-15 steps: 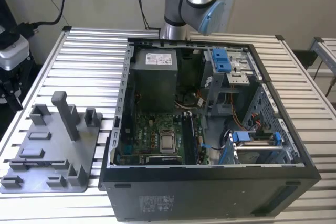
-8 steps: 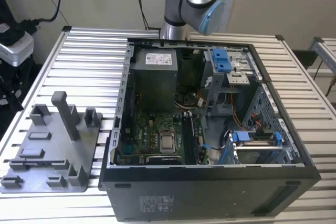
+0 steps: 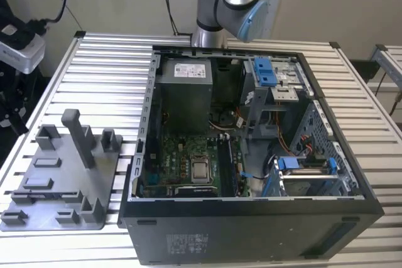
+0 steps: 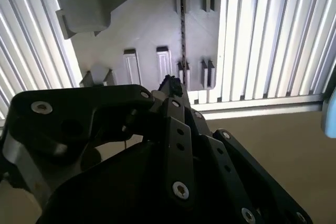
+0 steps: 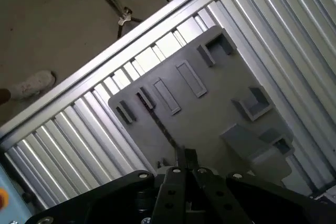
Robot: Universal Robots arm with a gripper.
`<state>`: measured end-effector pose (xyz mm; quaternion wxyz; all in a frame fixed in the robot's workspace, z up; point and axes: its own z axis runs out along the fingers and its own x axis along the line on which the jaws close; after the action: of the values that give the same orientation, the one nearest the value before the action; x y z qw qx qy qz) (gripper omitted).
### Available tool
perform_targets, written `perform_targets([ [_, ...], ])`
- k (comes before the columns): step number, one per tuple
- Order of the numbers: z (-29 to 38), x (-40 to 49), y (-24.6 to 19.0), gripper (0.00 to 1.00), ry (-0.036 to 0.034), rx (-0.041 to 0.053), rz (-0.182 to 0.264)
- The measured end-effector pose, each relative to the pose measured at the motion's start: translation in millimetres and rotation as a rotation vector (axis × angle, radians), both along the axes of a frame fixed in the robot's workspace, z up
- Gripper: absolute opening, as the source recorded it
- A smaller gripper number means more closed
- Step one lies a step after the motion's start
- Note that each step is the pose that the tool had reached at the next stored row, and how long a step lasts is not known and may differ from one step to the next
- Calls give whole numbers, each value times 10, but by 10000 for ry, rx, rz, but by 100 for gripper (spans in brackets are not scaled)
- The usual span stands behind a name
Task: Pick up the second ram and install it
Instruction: 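Pick up the second ram and move it above second insertion slot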
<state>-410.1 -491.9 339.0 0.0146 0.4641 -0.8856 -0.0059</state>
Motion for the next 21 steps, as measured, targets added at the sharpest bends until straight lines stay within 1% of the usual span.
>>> perform_targets([
  [6,-10,0,0,11,-5,1,1059],
  [11,-25,-7,0,11,-4,0,1747],
  [21,-51,-38,0,11,-7,11,2983],
])
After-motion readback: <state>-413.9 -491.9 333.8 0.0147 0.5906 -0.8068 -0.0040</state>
